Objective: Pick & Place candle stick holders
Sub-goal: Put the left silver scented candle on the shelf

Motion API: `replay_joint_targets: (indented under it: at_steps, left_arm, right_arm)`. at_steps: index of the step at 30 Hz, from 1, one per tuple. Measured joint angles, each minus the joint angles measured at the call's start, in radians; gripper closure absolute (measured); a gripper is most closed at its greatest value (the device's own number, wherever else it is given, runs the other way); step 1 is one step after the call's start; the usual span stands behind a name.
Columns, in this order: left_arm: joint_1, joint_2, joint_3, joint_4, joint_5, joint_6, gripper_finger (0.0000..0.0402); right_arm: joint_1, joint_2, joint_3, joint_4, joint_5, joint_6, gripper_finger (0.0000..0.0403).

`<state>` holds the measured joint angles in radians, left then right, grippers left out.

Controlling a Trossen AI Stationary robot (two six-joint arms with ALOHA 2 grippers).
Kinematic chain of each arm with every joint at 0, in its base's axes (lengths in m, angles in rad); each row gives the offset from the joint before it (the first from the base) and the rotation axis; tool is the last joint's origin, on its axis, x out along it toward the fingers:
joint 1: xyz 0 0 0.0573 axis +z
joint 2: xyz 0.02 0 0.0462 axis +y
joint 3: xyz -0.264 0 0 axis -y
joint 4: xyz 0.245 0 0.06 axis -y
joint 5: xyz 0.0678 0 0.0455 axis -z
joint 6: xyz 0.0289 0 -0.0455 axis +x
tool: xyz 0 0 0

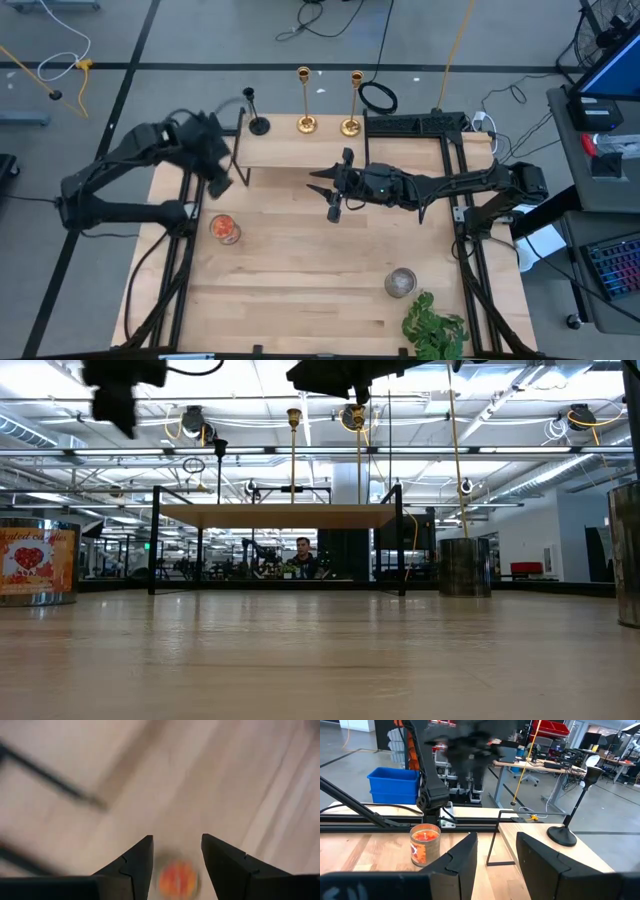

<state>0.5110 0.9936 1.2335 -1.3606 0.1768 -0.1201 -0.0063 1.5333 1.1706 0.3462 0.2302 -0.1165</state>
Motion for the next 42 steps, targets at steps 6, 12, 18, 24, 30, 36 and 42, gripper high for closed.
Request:
replay_joint_targets:
  at_steps: [6,12,18,24,30,36,42]
  left_arm:
    - [-0.182,-0.015,-0.062,-0.152,-0.102,-0.199,0.0227]
    - [-0.311,-0.054,-0.289,-0.017,-0.127,-0.313,0.0227]
    - [-0.383,-0.057,-0.496,0.071,-0.103,-0.328,0.0227]
    - [-0.391,-0.057,-0.545,0.144,-0.153,-0.354,0.0227]
    - [-0.389,-0.056,-0.543,0.144,-0.206,-0.356,0.0227]
    - [-0.389,-0.051,-0.543,0.142,-0.204,-0.356,0.0259]
    - [-0.388,-0.051,-0.543,0.135,-0.203,-0.356,0.0328]
  right_arm:
    - [0.001,0.0,0.0,0.0,0.0,0.0,0.0271]
    - [0.001,0.0,0.0,0.0,0.0,0.0,0.0271]
    - [0.002,0.0,0.0,0.0,0.0,0.0,0.0271]
    - [0.002,0.0,0.0,0.0,0.0,0.0,0.0271]
    - [0.002,0.0,0.0,0.0,0.0,0.0,0.0271]
    - [0.002,0.0,0.0,0.0,0.0,0.0,0.0271]
    - [0.002,0.0,0.0,0.0,0.0,0.0,0.0271]
